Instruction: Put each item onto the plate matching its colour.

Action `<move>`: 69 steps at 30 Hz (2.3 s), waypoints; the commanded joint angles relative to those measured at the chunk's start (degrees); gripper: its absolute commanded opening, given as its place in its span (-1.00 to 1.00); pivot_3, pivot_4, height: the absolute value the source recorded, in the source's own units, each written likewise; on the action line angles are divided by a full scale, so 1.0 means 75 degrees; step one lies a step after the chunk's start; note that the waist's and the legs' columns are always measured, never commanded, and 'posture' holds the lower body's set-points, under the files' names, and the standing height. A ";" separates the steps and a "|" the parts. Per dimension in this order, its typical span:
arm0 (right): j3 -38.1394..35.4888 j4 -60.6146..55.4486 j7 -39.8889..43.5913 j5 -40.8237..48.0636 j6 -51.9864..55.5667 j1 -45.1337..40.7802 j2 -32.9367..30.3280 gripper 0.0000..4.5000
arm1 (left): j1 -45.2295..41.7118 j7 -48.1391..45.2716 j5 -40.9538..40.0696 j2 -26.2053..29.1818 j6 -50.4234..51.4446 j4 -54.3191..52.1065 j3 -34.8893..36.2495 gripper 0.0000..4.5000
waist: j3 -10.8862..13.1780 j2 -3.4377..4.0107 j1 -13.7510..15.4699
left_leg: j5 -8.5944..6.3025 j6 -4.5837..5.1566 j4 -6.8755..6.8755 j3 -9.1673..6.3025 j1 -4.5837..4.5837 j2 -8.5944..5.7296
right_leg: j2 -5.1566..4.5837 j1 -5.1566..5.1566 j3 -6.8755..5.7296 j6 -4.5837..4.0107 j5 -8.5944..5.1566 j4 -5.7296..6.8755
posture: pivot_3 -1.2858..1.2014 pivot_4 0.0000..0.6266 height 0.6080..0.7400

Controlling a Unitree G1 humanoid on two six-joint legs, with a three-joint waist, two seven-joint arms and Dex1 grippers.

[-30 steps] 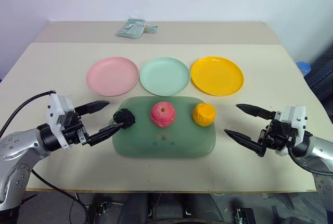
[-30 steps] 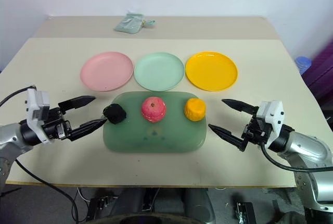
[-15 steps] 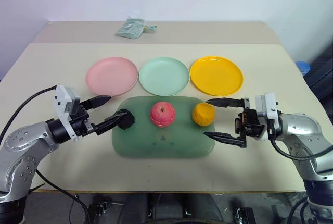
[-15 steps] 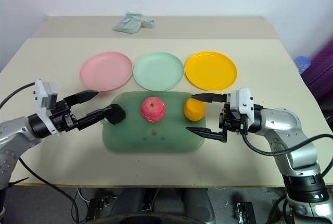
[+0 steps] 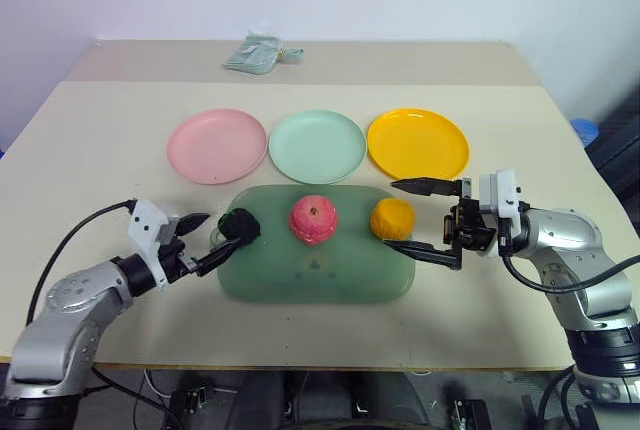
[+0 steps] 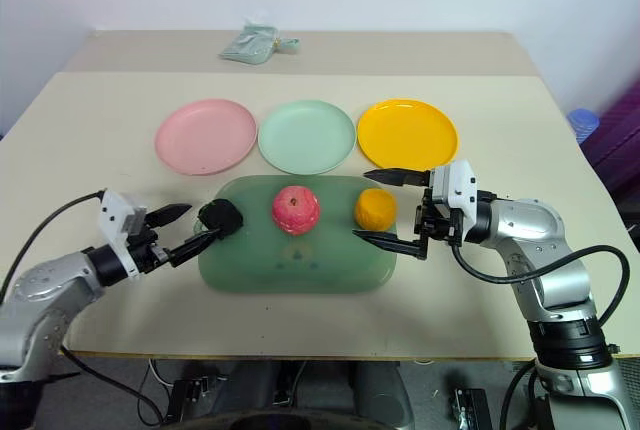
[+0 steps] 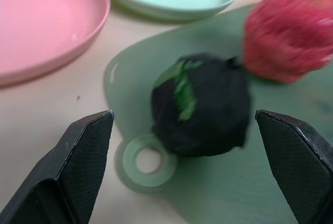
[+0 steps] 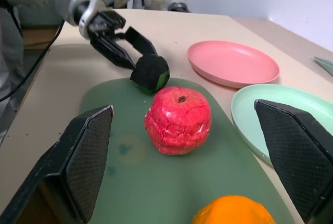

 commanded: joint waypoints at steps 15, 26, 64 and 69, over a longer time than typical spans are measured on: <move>-0.0114 -0.0295 -0.0137 0.0074 0.0005 0.0066 -0.0041 1.00 | -0.0584 0.0350 0.0599 -0.0597 -0.0251 0.0181 -0.0569 0.00 | 0.0000 0.0000 -0.0007 | 0.0000 0.0000 0.0001 0.0000 0.0000 0.0001 | 0.0001 -0.0002 0.0000 0.0000 0.0000 0.0004 | 0.03 -0.52 1.00; -0.0210 -0.0396 -0.0462 0.0120 0.0059 0.0009 0.0031 1.00 | -0.3033 0.1483 -0.0762 -0.1343 0.0748 0.0224 0.0275 -0.30 | 0.0004 -0.0011 0.0071 | 0.0000 0.0000 0.0030 -0.0006 -0.0009 0.0001 | 0.0001 -0.0002 -0.0003 0.0002 0.0001 0.0022 | 0.03 -0.52 1.00; -0.0270 -0.1039 -0.1551 -0.0077 0.0503 0.0338 0.0046 1.00 | -0.5066 0.0585 0.0894 -0.1957 0.0265 0.1499 -0.1354 0.95 | 0.0007 -0.0016 0.0109 | -0.0004 0.0011 0.0134 0.0002 -0.0134 -0.0002 | 0.0015 -0.0112 0.0007 0.0041 0.0022 0.0071 | 0.03 -0.52 1.00; -0.0370 -0.1279 -0.1729 -0.0097 0.0596 0.0742 0.0045 1.00 | -0.4032 -0.0500 -0.0194 -0.0845 0.1098 0.0189 -0.1001 0.95 | 0.0007 -0.0016 0.0178 | -0.0004 0.0012 0.0142 -0.0003 -0.0128 -0.0008 | 0.0006 -0.0096 0.0007 0.0041 0.0022 0.0072 | 0.03 -0.52 1.00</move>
